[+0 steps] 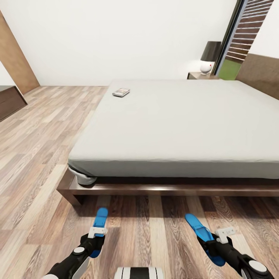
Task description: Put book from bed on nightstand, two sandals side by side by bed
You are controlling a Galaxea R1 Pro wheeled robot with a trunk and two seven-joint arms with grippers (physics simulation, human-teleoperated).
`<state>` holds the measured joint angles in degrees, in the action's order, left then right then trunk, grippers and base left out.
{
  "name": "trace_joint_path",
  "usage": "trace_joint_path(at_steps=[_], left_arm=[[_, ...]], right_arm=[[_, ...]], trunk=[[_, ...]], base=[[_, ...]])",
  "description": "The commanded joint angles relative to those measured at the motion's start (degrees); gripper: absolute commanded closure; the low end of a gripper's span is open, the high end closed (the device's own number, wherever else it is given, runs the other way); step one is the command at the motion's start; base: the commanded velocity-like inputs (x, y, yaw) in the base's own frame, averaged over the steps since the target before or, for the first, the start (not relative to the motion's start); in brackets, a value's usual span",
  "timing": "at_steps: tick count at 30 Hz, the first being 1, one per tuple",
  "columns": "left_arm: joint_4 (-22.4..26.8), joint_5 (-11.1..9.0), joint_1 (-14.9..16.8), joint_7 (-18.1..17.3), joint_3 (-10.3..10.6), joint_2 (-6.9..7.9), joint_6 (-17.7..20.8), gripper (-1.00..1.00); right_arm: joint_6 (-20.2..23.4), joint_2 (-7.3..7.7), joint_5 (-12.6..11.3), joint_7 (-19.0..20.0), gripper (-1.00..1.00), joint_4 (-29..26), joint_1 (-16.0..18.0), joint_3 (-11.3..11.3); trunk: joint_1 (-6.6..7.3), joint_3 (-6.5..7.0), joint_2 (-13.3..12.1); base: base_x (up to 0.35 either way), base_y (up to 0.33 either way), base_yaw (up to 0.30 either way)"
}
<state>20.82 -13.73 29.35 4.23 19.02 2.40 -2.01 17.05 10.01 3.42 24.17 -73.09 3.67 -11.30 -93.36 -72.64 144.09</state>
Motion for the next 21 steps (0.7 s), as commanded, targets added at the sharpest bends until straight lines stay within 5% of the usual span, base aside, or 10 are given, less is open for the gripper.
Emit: trace_joint_path(at_steps=[1,21], left_arm=[[0.01,-0.51,0.02,0.34,0.51,0.05,-0.22,1.00],[2.14,-0.42,0.43,0.26,0.49,-0.05,-2.10,1.00]], right_arm=[[1.36,-0.01,0.36,0.40,1.00,-0.84,0.02,-0.08],[3.05,-0.13,0.29,1.94,1.00,-2.28,0.02,-0.07]], trunk=[[-0.01,-0.27,0.03],[-0.27,-2.48,0.17]], base=[[0.000,0.000,0.000],[0.000,0.000,0.000]])
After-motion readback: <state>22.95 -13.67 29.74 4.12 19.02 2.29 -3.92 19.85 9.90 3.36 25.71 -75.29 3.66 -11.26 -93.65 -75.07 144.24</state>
